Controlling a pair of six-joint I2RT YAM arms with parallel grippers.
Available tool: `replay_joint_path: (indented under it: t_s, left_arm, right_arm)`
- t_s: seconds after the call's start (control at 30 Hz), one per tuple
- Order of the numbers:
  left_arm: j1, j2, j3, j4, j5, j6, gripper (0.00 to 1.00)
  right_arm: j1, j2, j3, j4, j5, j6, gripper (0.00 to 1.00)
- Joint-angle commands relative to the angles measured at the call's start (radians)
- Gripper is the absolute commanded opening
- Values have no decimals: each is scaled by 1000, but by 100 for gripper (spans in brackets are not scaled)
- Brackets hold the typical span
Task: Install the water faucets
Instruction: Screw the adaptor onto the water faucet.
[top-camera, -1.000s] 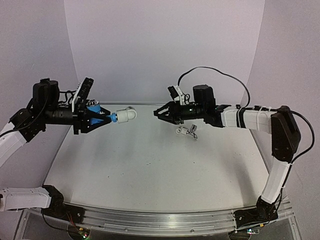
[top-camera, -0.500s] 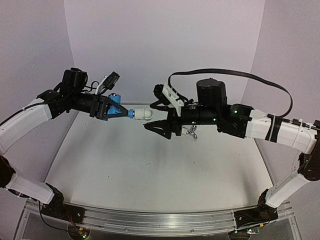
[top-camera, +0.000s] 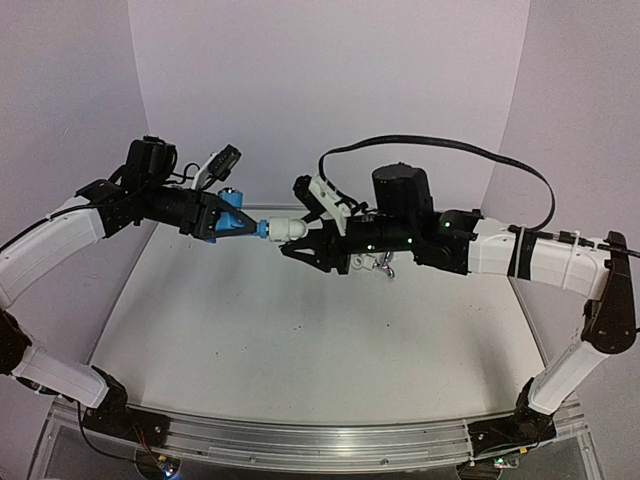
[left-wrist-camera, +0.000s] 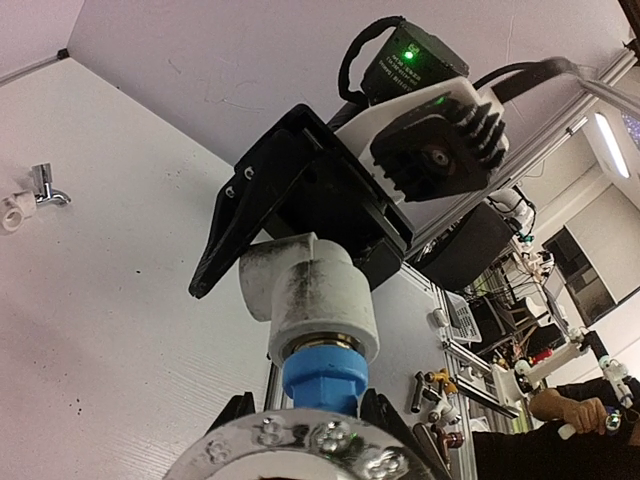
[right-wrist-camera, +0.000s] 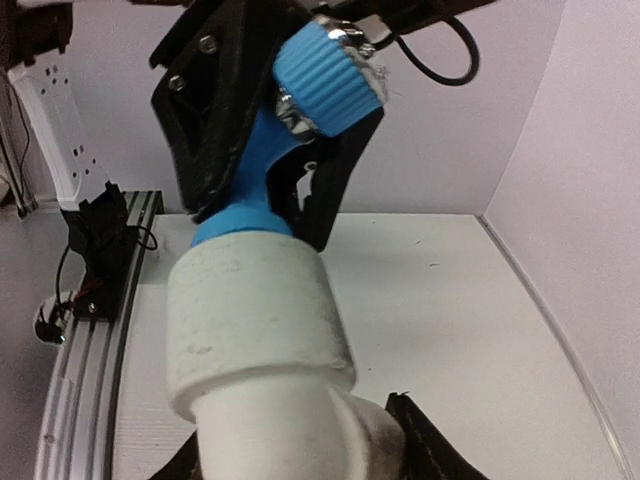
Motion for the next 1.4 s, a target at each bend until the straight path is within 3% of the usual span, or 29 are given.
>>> replay_joint_path:
  t_s: [0.0,0.13,0.23,0.3,0.4,0.5,0.6,0.9,1.07,1.23,1.37]
  left_arm:
    - [1,6,40,47,-95,57,0]
    - [-2,-20,26,46,-329,164,0]
    - [-9,-63,-15,48,-515,320,0]
    - [-12,-88,-54,51,-652,419,0]
    - [-12,-102,-107,50,-772,526,0]
    - [-14,-99,-135,42,-781,538,0]
    - [-12,-106,-157,42,-695,505,0]
    - [-10,-147,-167,24,-586,333,0]
    - [-1,-119,-104,4,-345,193,0]
    - [3,-42,-34,1,0,75,0]
    - [2,-25,-7,0,52,39,0]
  right_arm:
    - [8,11,59,86,-99,160,35]
    - [-5,43,80,119,-204,395,13]
    - [-43,92,88,251,-372,739,5]
    - [-82,135,69,435,-472,1093,1]
    - [-121,178,19,831,-540,1487,6]
    - [-136,163,11,1024,-550,1582,20]
    - [-143,85,-27,958,-513,1444,36]
    - [-153,-36,-47,597,-441,1074,57]
    - [-151,-63,46,122,-284,606,67]
    - [-146,-61,50,-9,-232,302,82]
    - [-120,-62,29,-26,-261,170,88]
